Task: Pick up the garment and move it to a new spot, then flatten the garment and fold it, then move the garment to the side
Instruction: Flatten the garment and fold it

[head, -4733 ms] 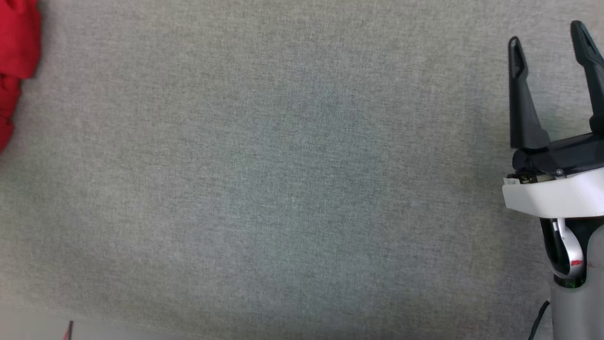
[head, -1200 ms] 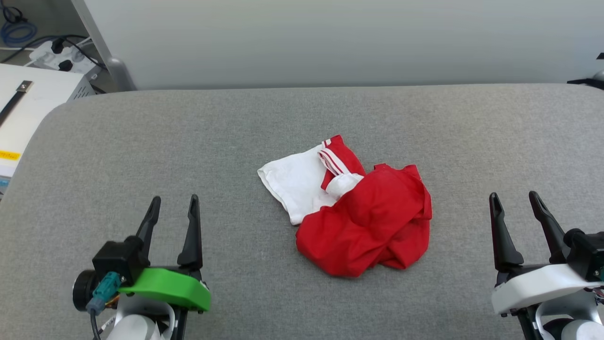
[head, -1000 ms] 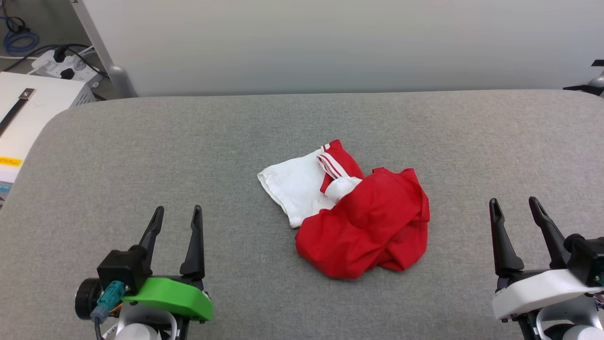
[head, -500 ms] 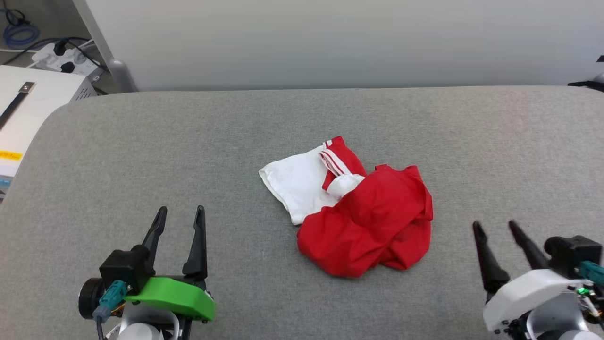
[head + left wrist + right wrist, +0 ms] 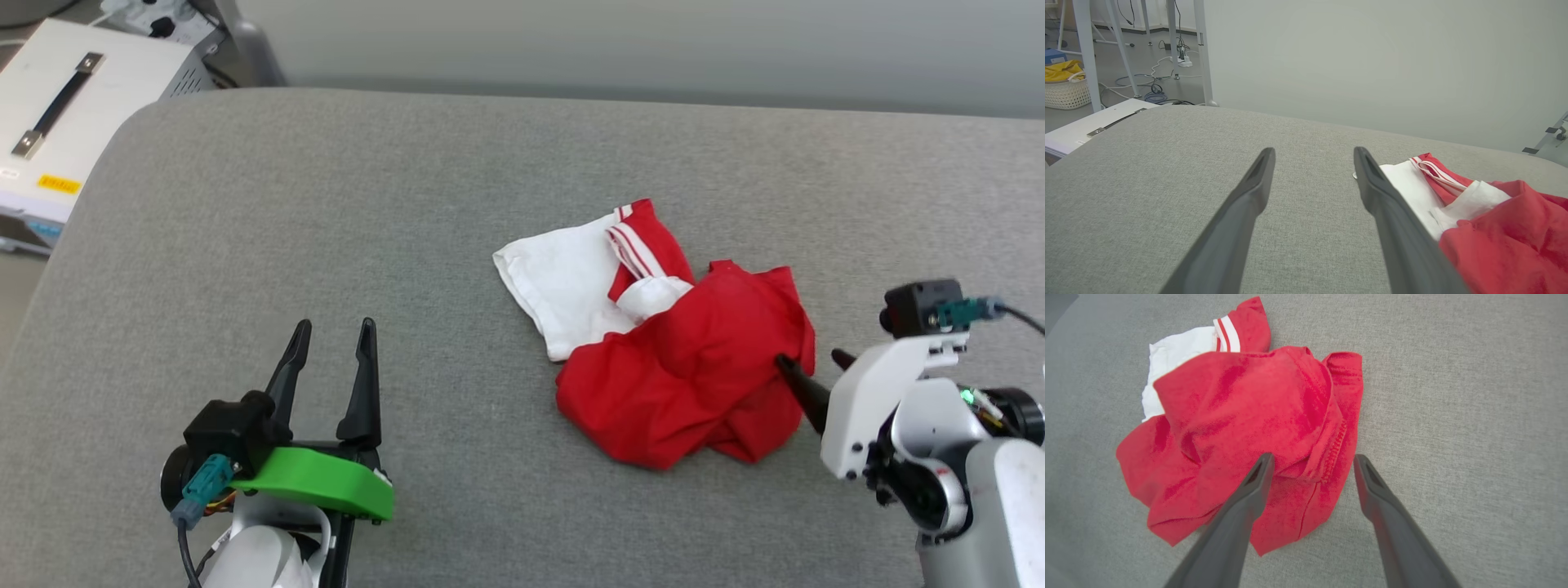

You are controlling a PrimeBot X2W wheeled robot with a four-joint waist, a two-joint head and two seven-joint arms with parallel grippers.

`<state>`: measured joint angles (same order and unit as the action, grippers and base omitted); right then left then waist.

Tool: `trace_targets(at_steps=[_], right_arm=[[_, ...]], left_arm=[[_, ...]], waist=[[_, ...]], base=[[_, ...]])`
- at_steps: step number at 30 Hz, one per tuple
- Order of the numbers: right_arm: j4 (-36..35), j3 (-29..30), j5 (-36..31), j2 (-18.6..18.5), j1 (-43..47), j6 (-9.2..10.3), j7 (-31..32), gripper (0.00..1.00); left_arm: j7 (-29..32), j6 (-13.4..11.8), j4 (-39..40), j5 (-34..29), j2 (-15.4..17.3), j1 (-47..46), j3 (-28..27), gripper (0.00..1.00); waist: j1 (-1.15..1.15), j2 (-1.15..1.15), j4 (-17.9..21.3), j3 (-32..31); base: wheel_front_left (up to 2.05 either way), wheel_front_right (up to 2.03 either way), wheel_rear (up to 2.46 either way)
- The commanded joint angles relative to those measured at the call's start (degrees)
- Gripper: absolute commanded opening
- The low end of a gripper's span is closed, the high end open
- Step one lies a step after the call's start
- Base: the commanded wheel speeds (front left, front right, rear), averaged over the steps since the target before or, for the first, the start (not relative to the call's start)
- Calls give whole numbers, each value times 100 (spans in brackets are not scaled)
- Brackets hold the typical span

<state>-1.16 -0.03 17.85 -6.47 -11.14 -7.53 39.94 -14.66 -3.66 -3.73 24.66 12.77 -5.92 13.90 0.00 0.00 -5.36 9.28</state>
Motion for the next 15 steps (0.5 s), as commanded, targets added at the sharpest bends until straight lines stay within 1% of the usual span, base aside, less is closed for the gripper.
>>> trace_targets(at_steps=[1,6,10,11,12,13,15], right_arm=[[117,24,33,-40,-183,4,63,100],[761,86,39,-82,-662,4,201,100],[1128,36,113,-88,-815,4,160,100],[1163,10,152,-91,-833,4,117,49],[1192,-18,227,-86,-846,4,54,5],[1193,-45,259,-104,-855,4,-19,0],[1159,-108,335,-141,-856,4,-163,0]], left_arm=[[-34,52,-27,-47,-50,-111,-30,100],[-34,173,-112,-131,-199,-200,-73,100],[-34,256,-192,-188,-294,-233,-127,100],[-34,272,-204,-200,-310,-237,-144,100],[-34,289,-221,-217,-328,-238,-169,100],[-34,301,-233,-231,-341,-237,-188,100],[-34,325,-262,-259,-363,-220,-236,100]], waist=[[0,0,-187,177],[0,0,-326,285],[0,0,-385,312],[0,0,-389,318],[0,0,-389,318],[0,0,-385,315],[0,0,-361,287]], base=[[0,0,0],[0,0,0],[0,0,0],[0,0,0],[0,0,0],[0,0,0],[0,0,0]])
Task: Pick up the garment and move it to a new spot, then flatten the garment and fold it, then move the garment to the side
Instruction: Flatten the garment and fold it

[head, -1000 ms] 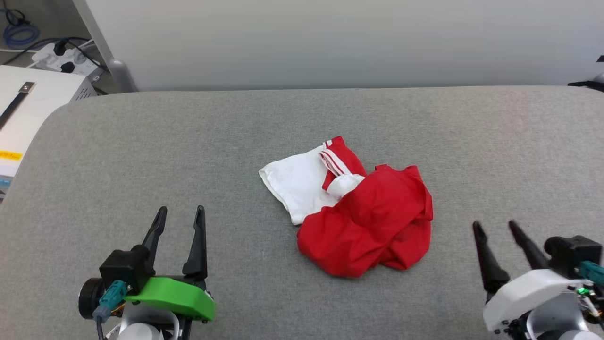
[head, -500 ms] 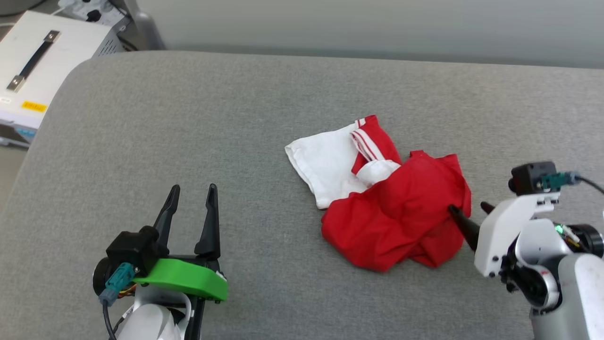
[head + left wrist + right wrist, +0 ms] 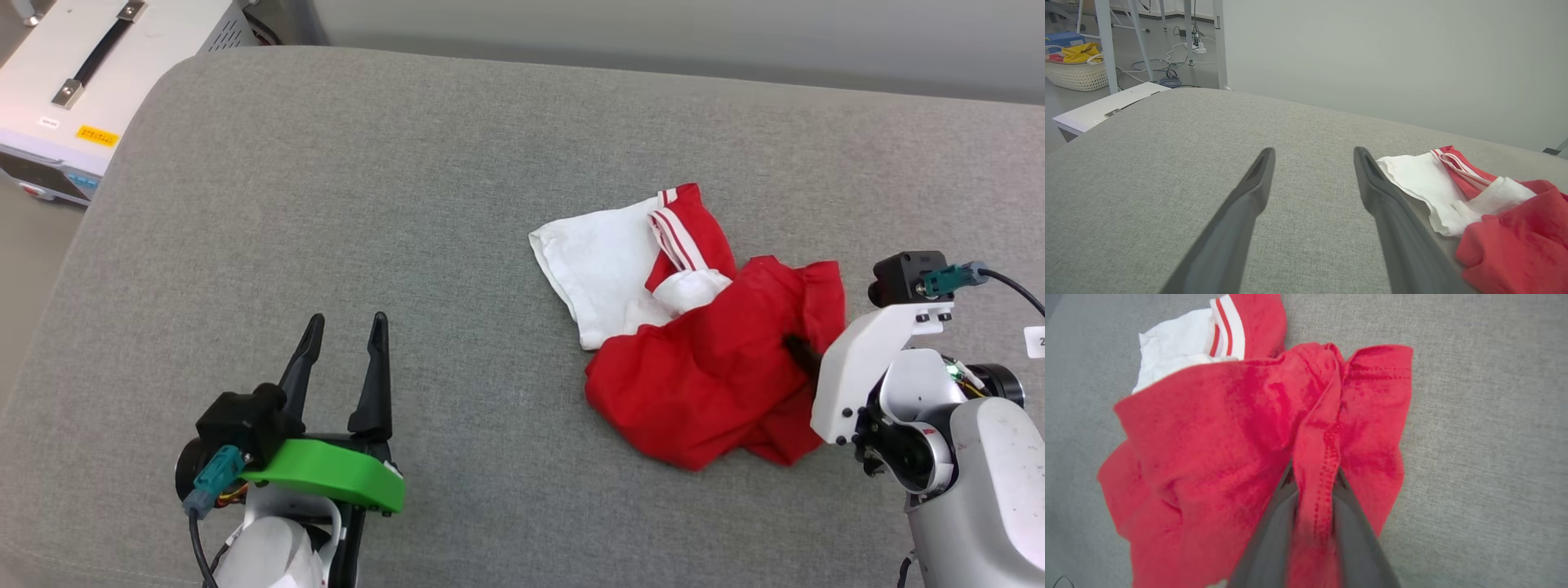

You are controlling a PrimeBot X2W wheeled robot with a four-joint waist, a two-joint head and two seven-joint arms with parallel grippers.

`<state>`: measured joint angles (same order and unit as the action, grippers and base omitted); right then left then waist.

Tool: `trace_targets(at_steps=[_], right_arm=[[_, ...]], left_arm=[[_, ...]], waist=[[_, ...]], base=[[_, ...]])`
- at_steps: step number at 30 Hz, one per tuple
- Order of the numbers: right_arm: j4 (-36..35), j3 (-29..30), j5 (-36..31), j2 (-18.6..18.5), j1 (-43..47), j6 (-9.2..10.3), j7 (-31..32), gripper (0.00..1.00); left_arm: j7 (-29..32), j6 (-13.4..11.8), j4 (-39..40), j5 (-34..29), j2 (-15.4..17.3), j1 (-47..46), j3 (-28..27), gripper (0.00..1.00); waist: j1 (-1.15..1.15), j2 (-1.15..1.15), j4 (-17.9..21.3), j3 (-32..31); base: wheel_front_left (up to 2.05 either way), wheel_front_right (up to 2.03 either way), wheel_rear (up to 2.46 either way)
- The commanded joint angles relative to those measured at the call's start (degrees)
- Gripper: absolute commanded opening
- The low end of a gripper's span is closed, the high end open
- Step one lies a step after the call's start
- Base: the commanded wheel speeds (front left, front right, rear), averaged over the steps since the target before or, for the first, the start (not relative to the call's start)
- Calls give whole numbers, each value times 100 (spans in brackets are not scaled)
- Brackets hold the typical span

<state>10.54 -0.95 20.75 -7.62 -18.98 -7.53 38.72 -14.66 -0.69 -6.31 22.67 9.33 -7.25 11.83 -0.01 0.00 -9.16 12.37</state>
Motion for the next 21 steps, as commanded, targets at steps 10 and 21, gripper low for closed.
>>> trace_targets(at_steps=[10,21], right_arm=[[-1246,-627,-14,-305,270,4,-602,0],[-2452,-2523,329,-561,1685,4,-195,0]], left_arm=[[-34,77,-118,-162,-10,50,-175,100],[28,88,-199,-117,19,211,-96,100]], waist=[[1,0,284,-350],[1,0,394,-669]], base=[[0,0,0],[0,0,0]])
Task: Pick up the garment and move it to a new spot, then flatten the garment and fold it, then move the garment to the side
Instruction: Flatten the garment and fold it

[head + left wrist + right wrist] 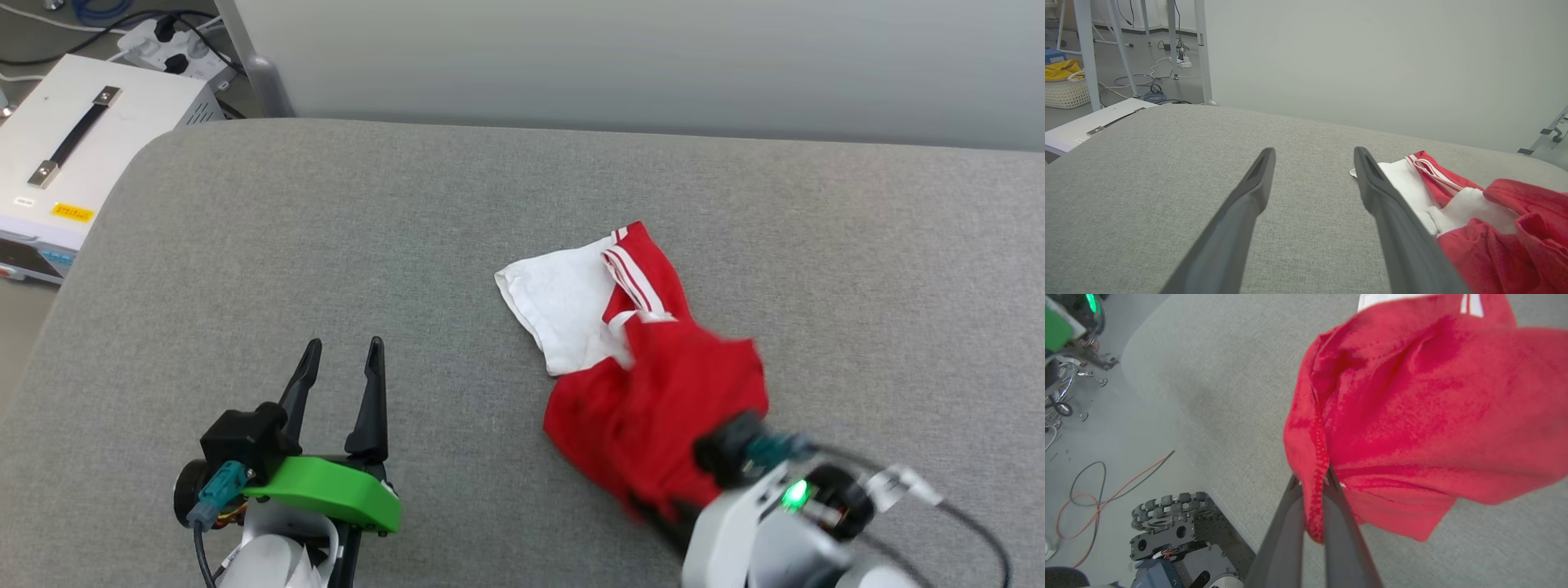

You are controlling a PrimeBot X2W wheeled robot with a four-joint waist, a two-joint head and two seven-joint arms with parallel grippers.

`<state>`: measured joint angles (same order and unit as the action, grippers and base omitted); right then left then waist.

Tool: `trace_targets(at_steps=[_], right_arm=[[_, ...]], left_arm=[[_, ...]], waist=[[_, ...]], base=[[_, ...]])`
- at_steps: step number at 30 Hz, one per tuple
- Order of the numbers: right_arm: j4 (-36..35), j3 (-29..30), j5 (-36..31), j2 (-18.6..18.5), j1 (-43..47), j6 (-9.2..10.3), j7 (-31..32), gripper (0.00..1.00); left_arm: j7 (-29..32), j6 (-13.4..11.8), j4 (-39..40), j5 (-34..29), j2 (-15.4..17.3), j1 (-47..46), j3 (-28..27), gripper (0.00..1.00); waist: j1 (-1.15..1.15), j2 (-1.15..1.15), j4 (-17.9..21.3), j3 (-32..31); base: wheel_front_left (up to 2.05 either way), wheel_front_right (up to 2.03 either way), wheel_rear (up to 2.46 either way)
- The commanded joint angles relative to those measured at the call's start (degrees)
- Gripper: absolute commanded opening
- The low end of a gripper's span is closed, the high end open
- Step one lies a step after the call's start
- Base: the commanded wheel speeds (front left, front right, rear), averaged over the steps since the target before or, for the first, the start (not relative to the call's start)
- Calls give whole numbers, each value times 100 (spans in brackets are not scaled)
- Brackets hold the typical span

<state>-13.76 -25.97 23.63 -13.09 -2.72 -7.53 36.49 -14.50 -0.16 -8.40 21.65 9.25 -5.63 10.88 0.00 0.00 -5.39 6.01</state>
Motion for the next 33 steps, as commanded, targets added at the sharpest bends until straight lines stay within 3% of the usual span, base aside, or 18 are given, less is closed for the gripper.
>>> trace_targets(at_steps=[1,5,9,10,15,24,33], right_arm=[[-4,-210,114,-31,221,4,139,0],[233,-625,372,-70,703,4,405,0],[609,-679,489,-54,896,4,423,0],[696,-636,484,-10,901,4,295,100],[671,-364,293,148,818,4,-345,100],[114,1,39,537,655,4,-2089,100],[902,1427,-267,856,437,4,-1942,100]], left_arm=[[23,38,9,-10,26,56,13,100],[60,56,-28,12,16,71,72,100],[78,58,-73,38,10,99,108,100],[82,55,-87,48,12,103,117,100],[86,46,-106,75,24,112,127,100],[81,-14,-92,97,100,134,93,100],[115,-30,-59,145,86,72,139,100]], waist=[[0,0,16,-42],[0,0,-11,-72],[0,0,-13,-86],[0,0,-12,-90],[0,0,-4,-115],[0,0,55,-186],[0,0,-32,-166]], base=[[0,0,0],[0,0,0],[0,0,0],[0,0,0],[0,0,0],[0,0,0],[0,0,0]])
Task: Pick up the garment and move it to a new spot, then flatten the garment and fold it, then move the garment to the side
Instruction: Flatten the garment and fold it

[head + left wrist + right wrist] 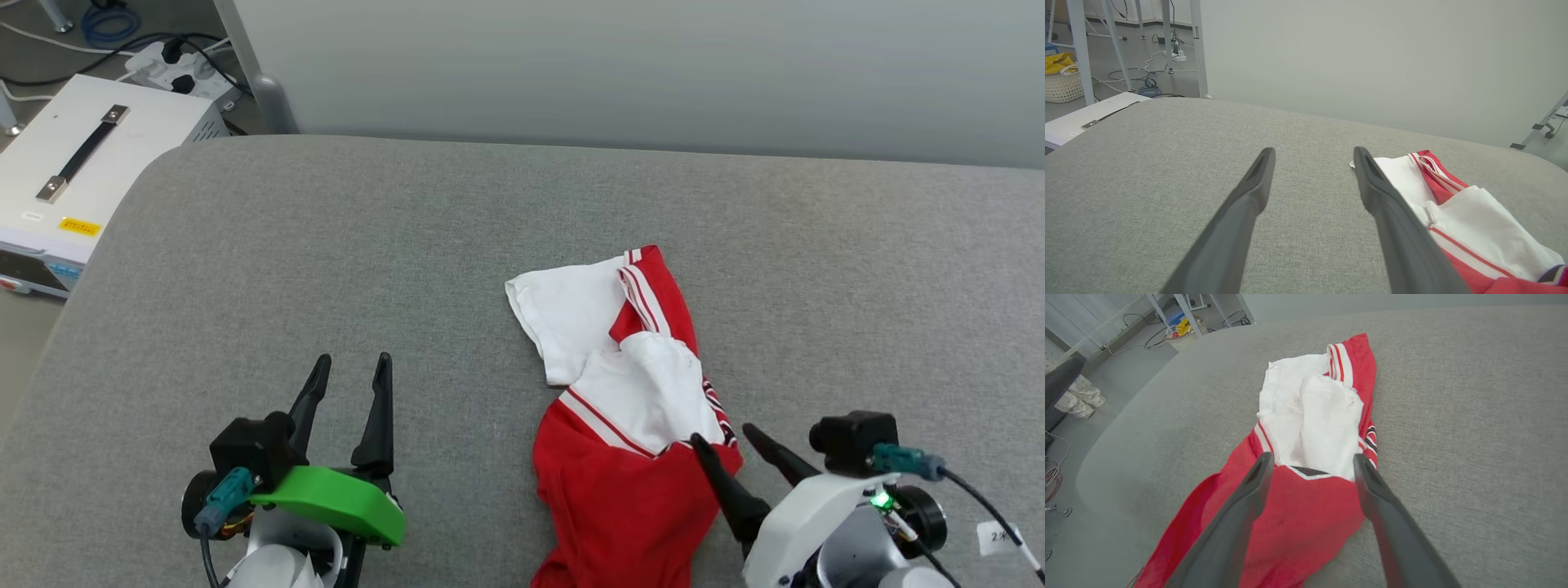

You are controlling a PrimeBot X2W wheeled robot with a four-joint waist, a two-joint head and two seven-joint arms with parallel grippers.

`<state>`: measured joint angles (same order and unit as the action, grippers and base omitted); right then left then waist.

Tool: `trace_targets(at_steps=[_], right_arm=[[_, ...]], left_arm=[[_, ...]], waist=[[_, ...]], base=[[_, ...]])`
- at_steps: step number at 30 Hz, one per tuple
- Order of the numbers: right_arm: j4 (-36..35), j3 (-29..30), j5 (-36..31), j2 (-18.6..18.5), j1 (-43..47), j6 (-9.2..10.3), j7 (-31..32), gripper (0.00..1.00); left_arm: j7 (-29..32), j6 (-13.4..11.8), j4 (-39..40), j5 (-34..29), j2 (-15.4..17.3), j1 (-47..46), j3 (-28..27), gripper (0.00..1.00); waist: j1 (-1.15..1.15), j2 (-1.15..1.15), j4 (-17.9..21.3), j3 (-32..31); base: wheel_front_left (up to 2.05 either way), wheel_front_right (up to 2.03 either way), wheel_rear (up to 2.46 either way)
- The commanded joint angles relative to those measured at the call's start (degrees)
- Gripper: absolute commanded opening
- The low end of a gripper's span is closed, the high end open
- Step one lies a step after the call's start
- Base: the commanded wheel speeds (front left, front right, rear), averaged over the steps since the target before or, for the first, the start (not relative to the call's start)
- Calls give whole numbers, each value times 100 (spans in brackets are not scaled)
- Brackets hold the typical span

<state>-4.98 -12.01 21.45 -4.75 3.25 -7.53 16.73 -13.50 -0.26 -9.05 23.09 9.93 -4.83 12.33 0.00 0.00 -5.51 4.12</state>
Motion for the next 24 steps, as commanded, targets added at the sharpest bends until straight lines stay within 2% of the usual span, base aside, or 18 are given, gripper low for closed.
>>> trace_targets(at_steps=[1,7,14,21,22,23,24], right_arm=[[116,114,-81,19,-236,4,124,100],[568,195,-6,-175,-887,4,763,100],[982,-416,230,-644,-1712,4,1609,100],[1431,-914,329,-912,-2309,4,1885,100],[1500,-975,345,-947,-2354,4,1940,48],[1518,-996,376,-957,-2381,4,1925,29],[1532,-1005,392,-978,-2408,4,1907,0]], left_arm=[[16,-19,13,1,14,-27,5,100],[0,17,6,11,-52,-220,78,100],[-57,81,-84,36,-166,-445,134,100],[-110,150,-205,18,-249,-618,160,100],[-116,160,-230,14,-259,-636,159,100],[-120,165,-249,11,-266,-645,156,100],[-125,168,-271,7,-275,-652,150,100]], waist=[[0,0,-44,47],[0,0,-230,294],[0,0,-456,608],[0,0,-604,822],[0,0,-620,828],[0,0,-630,829],[0,0,-637,828]], base=[[0,0,0],[0,0,0],[0,0,0],[0,0,0],[0,0,0],[0,0,0],[0,0,0]])
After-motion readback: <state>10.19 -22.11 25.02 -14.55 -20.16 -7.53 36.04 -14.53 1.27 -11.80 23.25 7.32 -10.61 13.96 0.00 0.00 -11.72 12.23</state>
